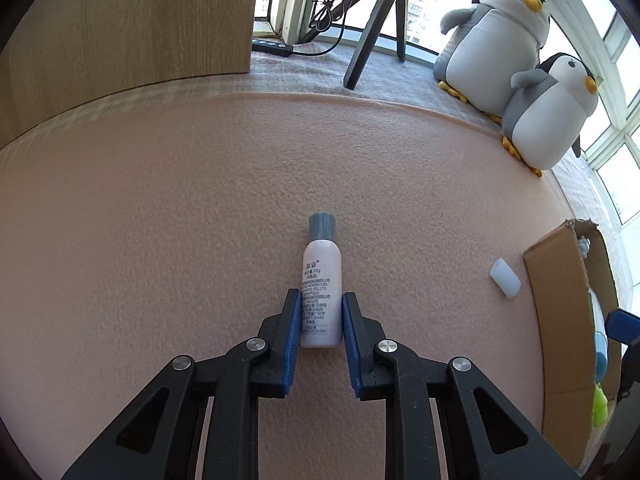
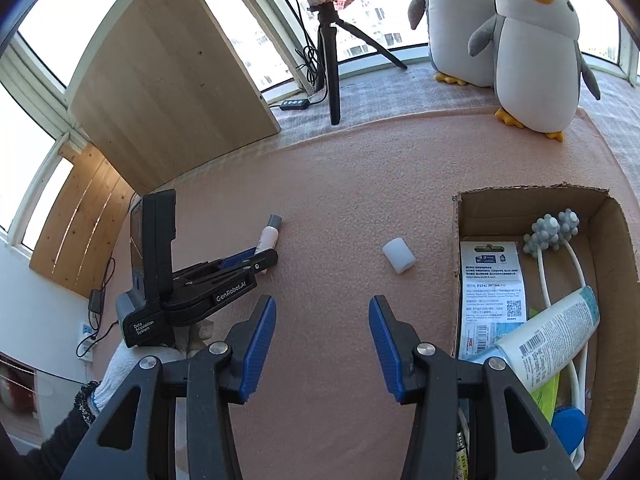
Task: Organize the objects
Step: 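Close the left tool on the small white bottle, then move the right tool to the white cylinder and close on it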
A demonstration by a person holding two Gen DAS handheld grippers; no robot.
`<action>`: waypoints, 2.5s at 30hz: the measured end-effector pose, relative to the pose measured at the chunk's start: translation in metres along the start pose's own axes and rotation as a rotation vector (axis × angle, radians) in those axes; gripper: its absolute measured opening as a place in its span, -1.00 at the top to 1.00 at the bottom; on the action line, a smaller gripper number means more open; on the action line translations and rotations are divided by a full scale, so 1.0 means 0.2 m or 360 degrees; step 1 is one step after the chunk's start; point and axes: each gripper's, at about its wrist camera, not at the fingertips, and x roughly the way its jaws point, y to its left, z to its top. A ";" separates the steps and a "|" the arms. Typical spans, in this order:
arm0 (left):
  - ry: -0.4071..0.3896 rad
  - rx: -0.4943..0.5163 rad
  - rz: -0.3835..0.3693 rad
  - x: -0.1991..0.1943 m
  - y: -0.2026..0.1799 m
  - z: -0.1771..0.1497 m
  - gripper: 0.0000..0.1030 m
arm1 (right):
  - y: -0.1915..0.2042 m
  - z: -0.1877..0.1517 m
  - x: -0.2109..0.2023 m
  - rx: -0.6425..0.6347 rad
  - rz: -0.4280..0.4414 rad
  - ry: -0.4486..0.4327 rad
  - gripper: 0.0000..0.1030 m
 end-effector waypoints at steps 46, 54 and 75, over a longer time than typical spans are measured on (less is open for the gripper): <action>-0.0042 -0.0073 -0.0188 -0.26 0.38 -0.38 0.57 | 0.17 0.23 0.52 -0.0280 -0.0339 0.0547 0.24; -0.0036 -0.0071 -0.0189 -0.26 0.38 -0.37 0.57 | 0.14 0.12 0.55 -0.0210 -0.0336 0.0506 0.24; 0.0017 -0.0039 -0.0192 -0.25 0.32 -0.33 0.10 | 0.19 0.01 0.48 -0.0343 -0.0424 0.0372 0.56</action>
